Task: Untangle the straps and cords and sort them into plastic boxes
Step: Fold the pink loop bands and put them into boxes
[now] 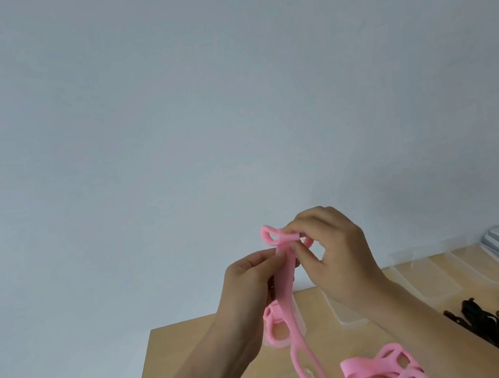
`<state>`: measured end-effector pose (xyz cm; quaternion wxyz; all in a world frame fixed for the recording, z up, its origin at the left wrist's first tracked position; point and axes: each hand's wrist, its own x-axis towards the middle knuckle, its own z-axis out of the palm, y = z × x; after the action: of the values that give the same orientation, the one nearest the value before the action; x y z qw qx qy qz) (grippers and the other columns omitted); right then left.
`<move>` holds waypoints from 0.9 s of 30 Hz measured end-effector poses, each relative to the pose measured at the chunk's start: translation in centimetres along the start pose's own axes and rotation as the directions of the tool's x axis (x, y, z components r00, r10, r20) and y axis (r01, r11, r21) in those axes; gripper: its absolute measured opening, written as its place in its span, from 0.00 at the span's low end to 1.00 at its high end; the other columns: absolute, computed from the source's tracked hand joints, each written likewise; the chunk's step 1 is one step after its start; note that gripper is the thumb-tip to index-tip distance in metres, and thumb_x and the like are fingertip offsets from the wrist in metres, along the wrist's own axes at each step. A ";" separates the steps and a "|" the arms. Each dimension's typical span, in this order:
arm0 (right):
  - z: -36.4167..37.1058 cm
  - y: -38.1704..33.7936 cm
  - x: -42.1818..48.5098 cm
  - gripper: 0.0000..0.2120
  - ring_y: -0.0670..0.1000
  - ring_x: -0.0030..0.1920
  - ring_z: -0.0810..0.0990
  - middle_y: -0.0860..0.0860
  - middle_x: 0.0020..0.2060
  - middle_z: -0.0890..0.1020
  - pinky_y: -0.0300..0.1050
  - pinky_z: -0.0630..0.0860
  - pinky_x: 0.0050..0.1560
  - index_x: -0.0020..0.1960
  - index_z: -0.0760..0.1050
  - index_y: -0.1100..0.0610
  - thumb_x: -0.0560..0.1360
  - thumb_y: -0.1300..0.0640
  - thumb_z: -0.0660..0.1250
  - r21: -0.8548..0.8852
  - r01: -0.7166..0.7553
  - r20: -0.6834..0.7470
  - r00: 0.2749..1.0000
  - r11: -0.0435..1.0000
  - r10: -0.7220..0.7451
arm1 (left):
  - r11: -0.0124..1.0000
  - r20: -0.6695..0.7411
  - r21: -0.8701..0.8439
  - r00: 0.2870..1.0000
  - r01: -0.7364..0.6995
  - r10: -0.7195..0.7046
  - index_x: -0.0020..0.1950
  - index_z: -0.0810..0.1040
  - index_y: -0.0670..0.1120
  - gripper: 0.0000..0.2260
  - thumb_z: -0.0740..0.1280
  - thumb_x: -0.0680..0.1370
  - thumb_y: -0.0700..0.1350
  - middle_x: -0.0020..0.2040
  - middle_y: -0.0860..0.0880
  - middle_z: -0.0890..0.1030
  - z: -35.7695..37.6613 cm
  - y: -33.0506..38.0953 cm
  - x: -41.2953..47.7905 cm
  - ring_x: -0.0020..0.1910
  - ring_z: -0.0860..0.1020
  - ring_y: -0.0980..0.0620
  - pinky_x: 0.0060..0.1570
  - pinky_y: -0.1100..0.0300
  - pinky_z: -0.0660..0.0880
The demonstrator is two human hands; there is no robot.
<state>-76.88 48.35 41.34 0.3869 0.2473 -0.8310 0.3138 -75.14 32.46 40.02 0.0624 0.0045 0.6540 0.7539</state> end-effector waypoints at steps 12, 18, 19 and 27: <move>0.5 -2.2 -0.7 0.10 0.52 0.55 0.78 0.48 0.48 0.84 0.42 0.74 0.55 0.45 0.84 0.55 0.69 0.69 0.75 0.080 -0.062 -0.026 0.998 0.995 0.065 | 0.997 0.046 -0.002 0.996 -0.074 0.074 0.51 0.88 0.43 0.13 0.67 0.82 0.50 0.51 0.46 0.88 -2.4 0.6 -0.7 0.48 0.82 0.50 0.62 0.43 0.77; -0.6 -2.6 0.3 0.06 0.46 0.48 0.81 0.42 0.46 0.83 0.46 0.78 0.48 0.50 0.81 0.47 0.73 0.51 0.70 0.234 -0.373 0.321 0.901 0.898 0.290 | 0.974 0.052 0.143 0.984 -0.174 0.168 0.52 0.88 0.47 0.11 0.65 0.84 0.43 0.52 0.37 0.85 -2.5 1.0 -1.0 0.48 0.80 0.48 0.59 0.40 0.77; -0.7 -2.8 0.3 0.06 0.48 0.45 0.81 0.44 0.43 0.84 0.49 0.79 0.46 0.48 0.82 0.47 0.73 0.49 0.69 0.246 -0.397 0.347 0.888 0.884 0.301 | 0.969 0.054 0.160 0.982 -0.187 0.181 0.53 0.88 0.48 0.11 0.65 0.84 0.42 0.51 0.41 0.87 -2.4 1.0 -1.2 0.48 0.81 0.50 0.60 0.42 0.78; -0.7 -2.5 -0.4 0.06 0.48 0.39 0.80 0.42 0.35 0.83 0.45 0.76 0.42 0.43 0.84 0.50 0.74 0.61 0.74 0.179 -0.280 0.183 0.951 0.943 0.247 | 0.979 0.072 0.169 0.992 -0.112 0.101 0.49 0.88 0.48 0.12 0.68 0.82 0.52 0.48 0.45 0.87 -1.8 0.8 -1.8 0.49 0.86 0.44 0.52 0.49 0.82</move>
<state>-74.62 47.21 42.23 0.2469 0.1959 -0.8483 0.4254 -73.61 30.36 40.64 0.0417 0.0686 0.7135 0.6960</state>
